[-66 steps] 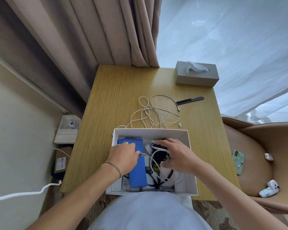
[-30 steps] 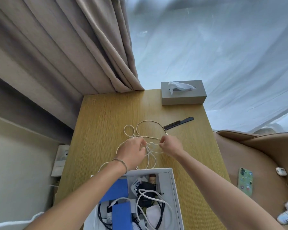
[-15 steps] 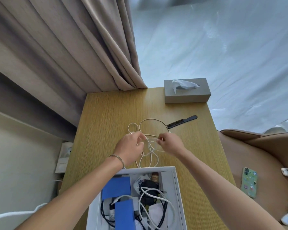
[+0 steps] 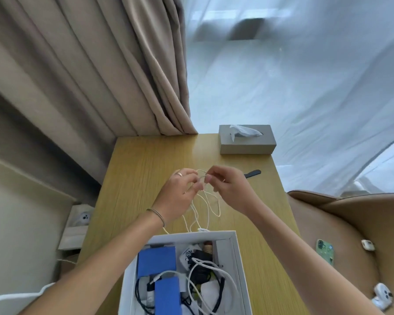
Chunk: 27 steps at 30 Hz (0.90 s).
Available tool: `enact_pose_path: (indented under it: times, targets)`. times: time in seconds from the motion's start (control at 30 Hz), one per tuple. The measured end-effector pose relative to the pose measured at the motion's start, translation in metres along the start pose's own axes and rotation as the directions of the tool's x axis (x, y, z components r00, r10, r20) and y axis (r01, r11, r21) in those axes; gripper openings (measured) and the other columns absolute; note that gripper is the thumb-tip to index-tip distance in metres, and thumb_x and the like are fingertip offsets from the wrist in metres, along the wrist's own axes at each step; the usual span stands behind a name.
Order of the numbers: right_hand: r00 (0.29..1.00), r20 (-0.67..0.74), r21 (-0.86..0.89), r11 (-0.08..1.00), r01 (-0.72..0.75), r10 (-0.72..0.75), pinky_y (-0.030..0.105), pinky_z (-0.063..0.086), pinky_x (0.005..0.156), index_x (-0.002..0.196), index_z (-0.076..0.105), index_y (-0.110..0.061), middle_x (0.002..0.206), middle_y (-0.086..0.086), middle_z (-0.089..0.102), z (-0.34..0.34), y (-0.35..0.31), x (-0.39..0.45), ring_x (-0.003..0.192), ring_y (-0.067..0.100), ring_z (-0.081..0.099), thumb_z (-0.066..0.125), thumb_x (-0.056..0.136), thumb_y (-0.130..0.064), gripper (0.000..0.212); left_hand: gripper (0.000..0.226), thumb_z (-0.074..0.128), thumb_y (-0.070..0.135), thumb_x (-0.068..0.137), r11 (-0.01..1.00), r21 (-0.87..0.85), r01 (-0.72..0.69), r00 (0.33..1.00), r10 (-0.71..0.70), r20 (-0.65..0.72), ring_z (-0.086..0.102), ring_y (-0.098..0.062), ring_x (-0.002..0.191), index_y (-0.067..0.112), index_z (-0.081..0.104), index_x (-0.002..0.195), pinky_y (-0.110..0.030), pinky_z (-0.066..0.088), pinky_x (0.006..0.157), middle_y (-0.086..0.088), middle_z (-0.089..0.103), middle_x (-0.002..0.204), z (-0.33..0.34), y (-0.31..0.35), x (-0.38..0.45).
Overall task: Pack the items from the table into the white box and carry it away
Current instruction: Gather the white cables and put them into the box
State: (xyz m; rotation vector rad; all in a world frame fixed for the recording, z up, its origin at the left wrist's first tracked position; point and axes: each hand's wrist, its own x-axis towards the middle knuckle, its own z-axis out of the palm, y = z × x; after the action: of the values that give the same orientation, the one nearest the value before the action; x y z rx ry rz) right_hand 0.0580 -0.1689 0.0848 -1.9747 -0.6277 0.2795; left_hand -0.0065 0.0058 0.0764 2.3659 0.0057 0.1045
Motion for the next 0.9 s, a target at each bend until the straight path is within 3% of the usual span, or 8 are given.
enact_pose_path:
  times: [0.17,0.27,0.37,0.47,0.53,0.6,0.73,0.9]
  targets:
    - [0.994,-0.112,0.168,0.985,0.037,-0.018,0.028,0.042,0.066,0.08,0.073,-0.014,0.078,0.005,0.06,0.004,-0.028,-0.01,0.069,0.009,0.051,0.066,0.096,-0.027,0.022,0.034,0.059,0.023,0.098,0.833,-0.554,-0.012,0.992,-0.061,-0.112,0.064,-0.008,0.113,0.015,0.061,0.066,-0.017,0.048,0.092,0.007,0.071,0.117,-0.027,0.028,-0.015]
    - [0.996,-0.068,0.305,0.952,-0.033,0.057,0.031,0.041,0.072,0.086,0.068,0.0,0.079,0.006,0.059,0.025,-0.04,-0.015,0.074,0.012,0.052,0.056,0.102,-0.021,0.029,0.037,0.049,0.017,0.1,0.556,-0.831,-0.012,0.992,-0.097,-0.079,0.065,-0.025,0.116,0.01,0.048,0.064,-0.035,0.044,0.103,-0.014,0.073,0.115,-0.043,0.044,-0.017]
    - [0.998,-0.026,0.453,0.89,-0.044,0.063,0.021,0.047,0.077,0.107,0.062,0.005,0.091,0.009,0.062,0.049,-0.056,-0.02,0.082,0.009,0.058,0.047,0.106,-0.014,0.024,0.037,0.041,0.022,0.102,0.301,-0.953,0.031,0.99,-0.144,-0.013,0.064,-0.036,0.109,0.015,0.043,0.067,-0.048,0.042,0.094,-0.022,0.072,0.107,-0.059,0.056,-0.018]
    - [0.997,0.073,0.525,0.849,-0.057,0.022,0.021,0.051,0.083,0.119,0.058,0.007,0.095,0.013,0.064,0.067,-0.066,-0.023,0.084,0.011,0.064,0.047,0.105,-0.009,0.024,0.037,0.038,0.031,0.105,0.108,-0.993,0.052,0.978,-0.208,0.028,0.065,-0.031,0.087,0.016,0.049,0.072,-0.048,0.047,0.09,-0.007,0.062,0.083,-0.074,0.059,-0.018]
    - [0.988,0.154,0.454,0.887,-0.085,0.017,0.03,0.05,0.083,0.107,0.063,0.009,0.086,0.014,0.066,0.072,-0.066,-0.023,0.081,0.02,0.064,0.049,0.104,-0.009,0.023,0.036,0.034,0.031,0.107,0.148,-0.989,-0.004,0.968,-0.247,-0.041,0.054,-0.021,0.063,0.017,0.048,0.077,-0.036,0.051,0.065,-0.002,0.051,0.075,-0.088,0.057,-0.016]
    - [0.979,0.198,0.405,0.905,-0.128,0.05,0.03,0.048,0.076,0.092,0.066,0.007,0.074,0.012,0.062,0.07,-0.062,-0.022,0.071,0.023,0.058,0.051,0.104,-0.008,0.024,0.035,0.031,0.03,0.108,0.296,-0.953,-0.063,0.945,-0.288,-0.153,0.034,-0.012,0.047,0.019,0.046,0.078,-0.023,0.026,0.042,0.0,0.047,0.071,-0.104,0.05,-0.016]
    - [0.962,0.241,0.334,0.919,-0.21,0.132,0.031,0.044,0.072,0.081,0.062,-0.007,0.067,0.001,0.054,0.052,-0.04,-0.02,0.065,0.016,0.05,0.053,0.104,-0.016,0.026,0.038,0.03,0.03,0.106,0.599,-0.798,-0.069,0.863,-0.366,-0.349,0.024,-0.009,0.044,0.021,0.048,0.073,-0.017,0.02,0.038,0.002,0.046,0.062,-0.141,0.018,-0.022]
    - [0.97,0.163,0.374,0.898,-0.232,0.183,0.025,0.04,0.065,0.077,0.061,-0.012,0.064,-0.002,0.049,0.026,-0.024,-0.015,0.061,0.011,0.046,0.052,0.104,-0.014,0.029,0.029,0.037,0.022,0.101,0.701,-0.712,-0.028,0.678,-0.51,-0.529,0.029,-0.009,0.047,0.02,0.062,0.086,-0.017,0.021,0.037,0.006,0.041,0.055,-0.186,-0.035,-0.041]
